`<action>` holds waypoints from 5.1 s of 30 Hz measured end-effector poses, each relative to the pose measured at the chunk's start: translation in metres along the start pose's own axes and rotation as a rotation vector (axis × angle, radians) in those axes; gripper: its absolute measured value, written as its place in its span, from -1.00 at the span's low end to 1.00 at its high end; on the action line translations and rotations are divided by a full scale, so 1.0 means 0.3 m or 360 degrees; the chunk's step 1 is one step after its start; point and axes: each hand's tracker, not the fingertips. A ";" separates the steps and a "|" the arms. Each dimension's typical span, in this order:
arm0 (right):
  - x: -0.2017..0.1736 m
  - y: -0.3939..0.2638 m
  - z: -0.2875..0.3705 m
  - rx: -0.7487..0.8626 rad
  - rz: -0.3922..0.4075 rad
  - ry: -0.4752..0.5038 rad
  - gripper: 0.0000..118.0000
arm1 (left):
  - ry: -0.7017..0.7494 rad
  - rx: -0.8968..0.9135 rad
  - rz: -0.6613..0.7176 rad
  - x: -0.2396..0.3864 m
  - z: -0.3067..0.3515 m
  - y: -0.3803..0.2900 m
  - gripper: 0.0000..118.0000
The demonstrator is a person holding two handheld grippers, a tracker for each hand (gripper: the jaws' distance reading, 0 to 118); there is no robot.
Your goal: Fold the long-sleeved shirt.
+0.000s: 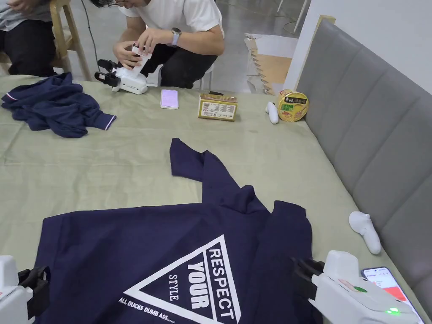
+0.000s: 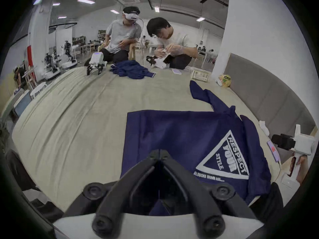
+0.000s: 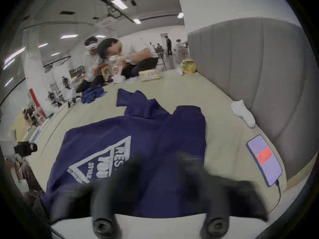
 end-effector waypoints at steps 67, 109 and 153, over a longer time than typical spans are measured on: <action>0.036 0.361 -0.607 -0.0186 0.0190 0.0192 0.96 | -0.0019 -0.0060 0.0025 0.072 -0.299 0.163 -0.94; 0.048 0.418 -0.907 -0.0597 -0.0121 0.0230 -0.95 | -0.0101 -0.0722 0.0467 -0.278 -0.875 0.333 -0.52; -0.296 1.451 0.865 0.1003 0.0463 0.0294 -0.96 | -0.0120 0.1066 -0.0253 0.058 0.648 1.266 -0.92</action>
